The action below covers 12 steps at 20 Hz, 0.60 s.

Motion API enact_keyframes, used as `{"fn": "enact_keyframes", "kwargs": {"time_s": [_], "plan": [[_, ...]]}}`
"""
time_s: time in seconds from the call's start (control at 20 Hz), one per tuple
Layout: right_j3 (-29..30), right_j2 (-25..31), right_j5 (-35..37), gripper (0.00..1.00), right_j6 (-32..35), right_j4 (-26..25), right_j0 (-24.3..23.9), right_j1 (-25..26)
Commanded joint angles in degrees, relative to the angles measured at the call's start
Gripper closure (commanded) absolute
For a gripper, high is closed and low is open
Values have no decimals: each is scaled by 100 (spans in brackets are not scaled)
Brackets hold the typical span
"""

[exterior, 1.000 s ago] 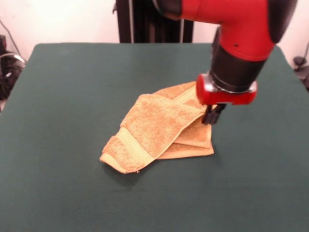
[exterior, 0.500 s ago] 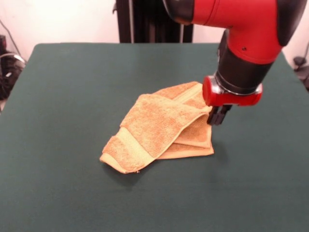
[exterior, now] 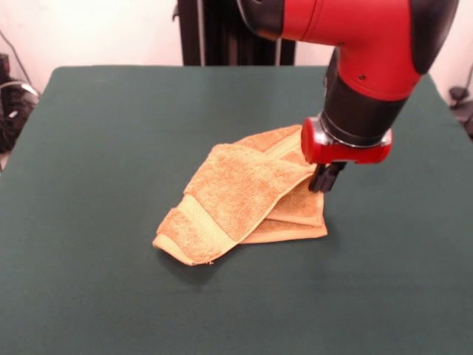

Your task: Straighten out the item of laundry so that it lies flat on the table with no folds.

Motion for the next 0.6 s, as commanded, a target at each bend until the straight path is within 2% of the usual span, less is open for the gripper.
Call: {"fn": "enact_keyframes", "kwargs": {"time_s": [0.05,0.6], "plan": [[433,203,-100,100,1068,52,-39,325],[365,127,37,100,1110,-5,27,309]]}}
